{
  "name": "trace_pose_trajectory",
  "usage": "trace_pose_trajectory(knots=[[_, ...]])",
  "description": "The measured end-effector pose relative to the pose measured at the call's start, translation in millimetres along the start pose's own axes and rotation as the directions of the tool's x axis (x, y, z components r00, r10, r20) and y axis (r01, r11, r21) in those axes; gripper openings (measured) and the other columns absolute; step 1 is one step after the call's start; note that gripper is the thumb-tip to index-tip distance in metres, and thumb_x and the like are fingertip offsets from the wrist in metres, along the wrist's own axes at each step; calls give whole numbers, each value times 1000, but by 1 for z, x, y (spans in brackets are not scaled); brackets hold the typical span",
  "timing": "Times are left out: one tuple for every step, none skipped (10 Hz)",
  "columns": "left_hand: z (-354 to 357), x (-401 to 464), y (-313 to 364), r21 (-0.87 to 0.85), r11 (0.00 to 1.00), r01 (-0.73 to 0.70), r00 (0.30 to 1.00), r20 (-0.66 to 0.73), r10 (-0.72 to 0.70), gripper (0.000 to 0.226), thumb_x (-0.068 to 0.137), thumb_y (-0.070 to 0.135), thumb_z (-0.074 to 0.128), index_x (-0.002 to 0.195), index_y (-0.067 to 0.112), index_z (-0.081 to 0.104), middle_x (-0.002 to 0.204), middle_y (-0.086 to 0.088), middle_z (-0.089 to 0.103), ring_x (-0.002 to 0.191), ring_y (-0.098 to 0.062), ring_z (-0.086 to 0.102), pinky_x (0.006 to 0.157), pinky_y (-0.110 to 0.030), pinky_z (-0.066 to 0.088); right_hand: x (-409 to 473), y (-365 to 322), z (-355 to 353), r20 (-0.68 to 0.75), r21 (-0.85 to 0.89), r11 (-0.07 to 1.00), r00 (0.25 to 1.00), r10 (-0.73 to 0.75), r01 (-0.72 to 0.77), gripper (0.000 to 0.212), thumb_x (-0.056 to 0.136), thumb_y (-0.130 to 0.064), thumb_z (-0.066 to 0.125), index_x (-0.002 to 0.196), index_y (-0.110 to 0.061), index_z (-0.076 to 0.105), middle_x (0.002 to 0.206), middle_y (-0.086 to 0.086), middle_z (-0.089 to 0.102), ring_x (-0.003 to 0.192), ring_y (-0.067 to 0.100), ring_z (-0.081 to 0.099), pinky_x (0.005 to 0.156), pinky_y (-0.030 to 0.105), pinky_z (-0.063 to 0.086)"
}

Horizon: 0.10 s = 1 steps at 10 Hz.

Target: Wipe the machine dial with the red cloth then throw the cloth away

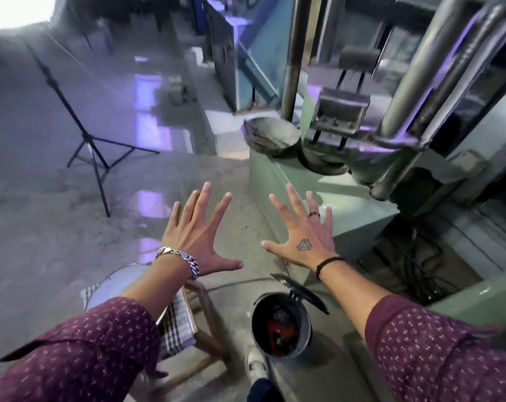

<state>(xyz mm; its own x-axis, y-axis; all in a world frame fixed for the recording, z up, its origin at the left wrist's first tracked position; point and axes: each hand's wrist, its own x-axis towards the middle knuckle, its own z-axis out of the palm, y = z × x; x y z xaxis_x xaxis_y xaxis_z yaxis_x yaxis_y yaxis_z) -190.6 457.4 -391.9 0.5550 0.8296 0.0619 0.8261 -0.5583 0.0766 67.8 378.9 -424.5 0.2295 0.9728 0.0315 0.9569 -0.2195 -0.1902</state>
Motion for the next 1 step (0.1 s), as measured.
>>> trace_pose_trajectory(knots=[[-61,-7,6,31,999,-32,994,-105,35,157,43,111,52,168,51,-22,182,0,-25,170,-33,-5,136,-62,7,-1,-13,-65,-122,-36,998,991,-50,46,120,72,-100,55,171,-64,-2,187,-19,-20,175,43,-3,130,84,4]])
